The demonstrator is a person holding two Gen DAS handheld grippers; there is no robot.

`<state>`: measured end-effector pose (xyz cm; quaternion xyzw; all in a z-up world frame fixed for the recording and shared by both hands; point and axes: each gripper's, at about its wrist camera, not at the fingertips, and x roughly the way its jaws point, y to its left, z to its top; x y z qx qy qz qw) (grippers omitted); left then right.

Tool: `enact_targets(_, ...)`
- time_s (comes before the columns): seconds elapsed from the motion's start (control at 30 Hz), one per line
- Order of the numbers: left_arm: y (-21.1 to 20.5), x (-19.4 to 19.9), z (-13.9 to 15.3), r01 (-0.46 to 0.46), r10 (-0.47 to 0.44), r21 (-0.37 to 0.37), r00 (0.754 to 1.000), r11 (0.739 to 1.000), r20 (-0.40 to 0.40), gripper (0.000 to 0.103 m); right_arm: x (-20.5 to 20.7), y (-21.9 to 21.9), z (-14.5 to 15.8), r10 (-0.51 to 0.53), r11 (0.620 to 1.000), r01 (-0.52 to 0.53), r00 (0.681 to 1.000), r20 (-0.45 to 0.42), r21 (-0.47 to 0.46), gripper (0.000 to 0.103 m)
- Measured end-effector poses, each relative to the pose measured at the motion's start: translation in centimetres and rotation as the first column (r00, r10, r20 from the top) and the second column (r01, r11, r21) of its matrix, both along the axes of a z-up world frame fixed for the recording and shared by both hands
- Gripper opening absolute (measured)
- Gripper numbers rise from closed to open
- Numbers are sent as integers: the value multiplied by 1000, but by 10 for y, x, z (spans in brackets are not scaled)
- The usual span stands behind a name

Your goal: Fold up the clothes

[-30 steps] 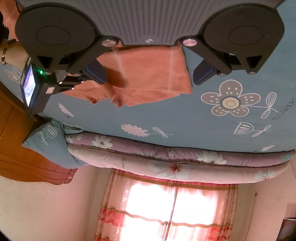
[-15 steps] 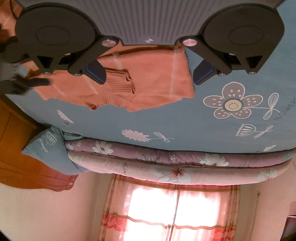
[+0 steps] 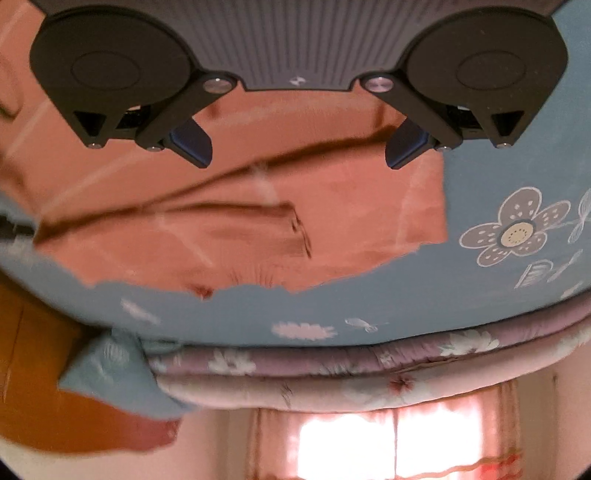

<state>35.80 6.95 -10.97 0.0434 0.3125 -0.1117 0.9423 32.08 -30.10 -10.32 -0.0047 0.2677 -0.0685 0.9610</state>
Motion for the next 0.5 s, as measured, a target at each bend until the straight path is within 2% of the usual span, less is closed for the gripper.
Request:
enact_targets(0.1,-7,2,-10,14,-13,23,999,1000,-32,100,21,9,-9,-37,997,33,998,-57,-76,77)
enact_targets(0.2,-9,2,-15,17,-15,33,999,999,-41,100,37,12,-12,-65,988,57,997,-52,-142,77)
enact_targets(0.3,-8,2,-17,8,-7,41,999,999,-41,100,37,11,-13,-156,967,143,987,-44,-212,79)
enact_targets(0.37,-6,2,-19,2,0,31,999,1000,-47,100,35,5,-13,-172,960,154,984,-56,-234,81)
enact_targets(0.43,-6,4,-20,-6,7,31,999,1000,-50,100,32,2,-11,-185,951,161,981,-67,-263,87)
enact_targets(0.5,-7,4,-21,-8,10,39,999,999,-49,100,30,-2,-11,-184,954,156,979,-88,-256,89)
